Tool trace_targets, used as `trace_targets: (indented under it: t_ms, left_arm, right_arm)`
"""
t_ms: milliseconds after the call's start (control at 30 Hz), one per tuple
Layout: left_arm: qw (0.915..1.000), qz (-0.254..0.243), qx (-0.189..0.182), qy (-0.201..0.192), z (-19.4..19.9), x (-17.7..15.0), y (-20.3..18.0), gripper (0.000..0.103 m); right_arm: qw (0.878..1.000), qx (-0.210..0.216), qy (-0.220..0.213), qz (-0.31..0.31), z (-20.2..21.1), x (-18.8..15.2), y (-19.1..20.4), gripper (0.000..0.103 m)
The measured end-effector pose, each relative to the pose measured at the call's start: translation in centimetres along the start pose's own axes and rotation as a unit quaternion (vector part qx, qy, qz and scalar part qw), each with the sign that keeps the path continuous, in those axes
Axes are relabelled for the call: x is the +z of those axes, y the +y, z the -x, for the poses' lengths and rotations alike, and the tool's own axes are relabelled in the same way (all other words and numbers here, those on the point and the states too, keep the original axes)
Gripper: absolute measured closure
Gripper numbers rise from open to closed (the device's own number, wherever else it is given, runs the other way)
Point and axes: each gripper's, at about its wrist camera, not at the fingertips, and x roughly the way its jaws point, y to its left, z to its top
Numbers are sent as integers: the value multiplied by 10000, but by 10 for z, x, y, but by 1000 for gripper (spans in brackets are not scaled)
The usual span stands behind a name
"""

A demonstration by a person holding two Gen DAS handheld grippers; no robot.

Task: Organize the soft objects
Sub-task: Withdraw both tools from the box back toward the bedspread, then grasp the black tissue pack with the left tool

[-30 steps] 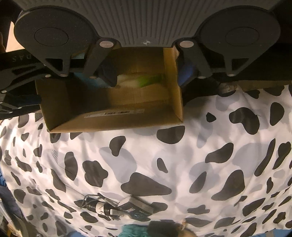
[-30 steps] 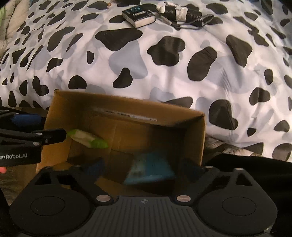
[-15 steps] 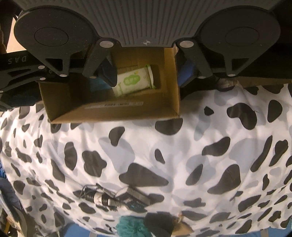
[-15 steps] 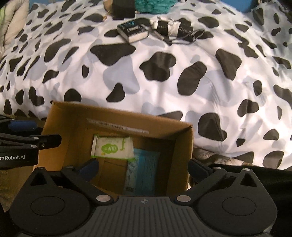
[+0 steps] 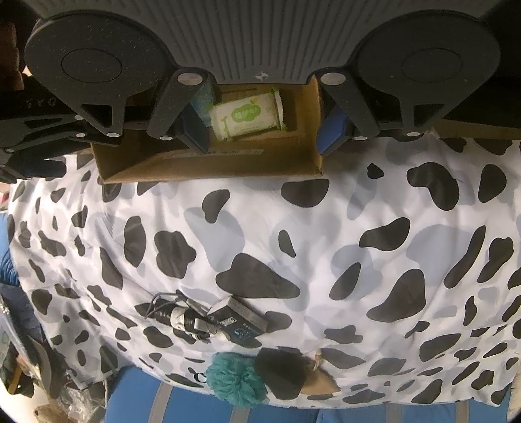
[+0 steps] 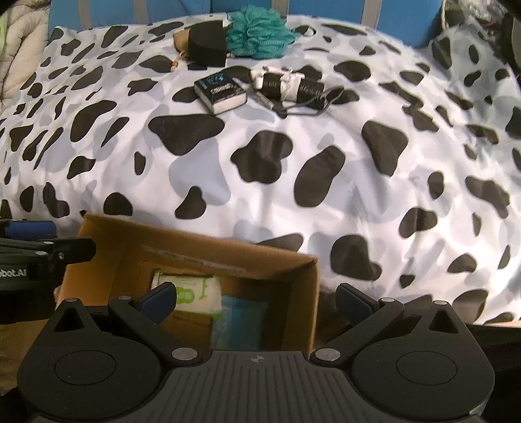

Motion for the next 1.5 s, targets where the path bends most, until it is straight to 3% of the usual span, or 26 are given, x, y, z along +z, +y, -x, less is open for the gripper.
trace_targets:
  t_ms: [833,1500]
  left_arm:
    - [9998,-102,-67,-173,-1,13,-10,31]
    - [9967,-509,-2,-625,-29,87,-3,31]
  right_arm:
    - [9978,-385,-529,-88,5,22,-25,0]
    - [9954,-554,-775,-71,-12,80,-67,0]
